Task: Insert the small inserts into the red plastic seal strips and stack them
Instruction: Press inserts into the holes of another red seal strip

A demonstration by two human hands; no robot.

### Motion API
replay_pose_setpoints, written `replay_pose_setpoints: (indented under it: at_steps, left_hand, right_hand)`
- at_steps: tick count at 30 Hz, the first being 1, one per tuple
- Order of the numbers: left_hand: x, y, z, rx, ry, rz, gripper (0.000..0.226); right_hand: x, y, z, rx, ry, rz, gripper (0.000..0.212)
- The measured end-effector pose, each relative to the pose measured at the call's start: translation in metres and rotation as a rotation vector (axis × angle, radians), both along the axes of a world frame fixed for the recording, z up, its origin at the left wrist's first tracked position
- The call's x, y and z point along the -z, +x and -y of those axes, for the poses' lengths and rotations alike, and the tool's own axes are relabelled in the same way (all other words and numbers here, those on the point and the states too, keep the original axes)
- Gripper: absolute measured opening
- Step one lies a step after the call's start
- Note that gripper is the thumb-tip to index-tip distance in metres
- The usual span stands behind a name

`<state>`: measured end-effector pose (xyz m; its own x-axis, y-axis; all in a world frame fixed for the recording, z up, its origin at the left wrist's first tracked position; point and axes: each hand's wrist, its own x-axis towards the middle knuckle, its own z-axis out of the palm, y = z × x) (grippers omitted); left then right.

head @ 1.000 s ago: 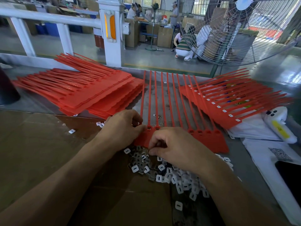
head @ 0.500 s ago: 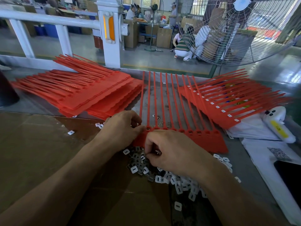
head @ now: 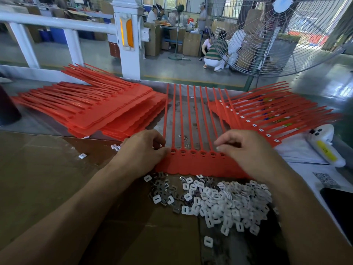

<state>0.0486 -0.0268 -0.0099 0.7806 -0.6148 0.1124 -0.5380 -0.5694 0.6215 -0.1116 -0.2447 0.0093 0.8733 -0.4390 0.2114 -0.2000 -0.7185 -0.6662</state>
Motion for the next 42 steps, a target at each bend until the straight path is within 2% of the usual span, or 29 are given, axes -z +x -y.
replay_pose_setpoints:
  at_steps: [4, 8, 18, 30, 39, 42]
  left_hand:
    - [-0.001, 0.000, 0.000, 0.002, 0.012, -0.002, 0.023]
    - [-0.001, -0.001, -0.001, 0.005, 0.015, -0.002, 0.023]
    - [-0.001, 0.000, -0.001, 0.007, 0.014, -0.005, 0.024]
    - [-0.001, -0.001, -0.001, -0.001, 0.006, -0.007, 0.023]
    - [-0.001, -0.001, 0.000, -0.009, 0.004, -0.017, 0.022]
    - [-0.001, 0.000, 0.000, -0.008, 0.010, -0.012, 0.023]
  right_hand:
    - [0.006, -0.018, 0.039, 0.194, 0.050, -0.050, 0.024]
    - [0.010, -0.021, 0.047, 0.244, 0.045, -0.125, 0.024]
    - [0.014, -0.016, 0.044, 0.266, 0.031, -0.163, 0.028]
    - [0.021, -0.016, 0.049, 0.356, 0.116, -0.084, 0.023]
    - [0.024, -0.014, 0.055, 0.345, 0.095, -0.109, 0.027]
    - [0.021, -0.015, 0.049, 0.347, 0.052, -0.062, 0.025]
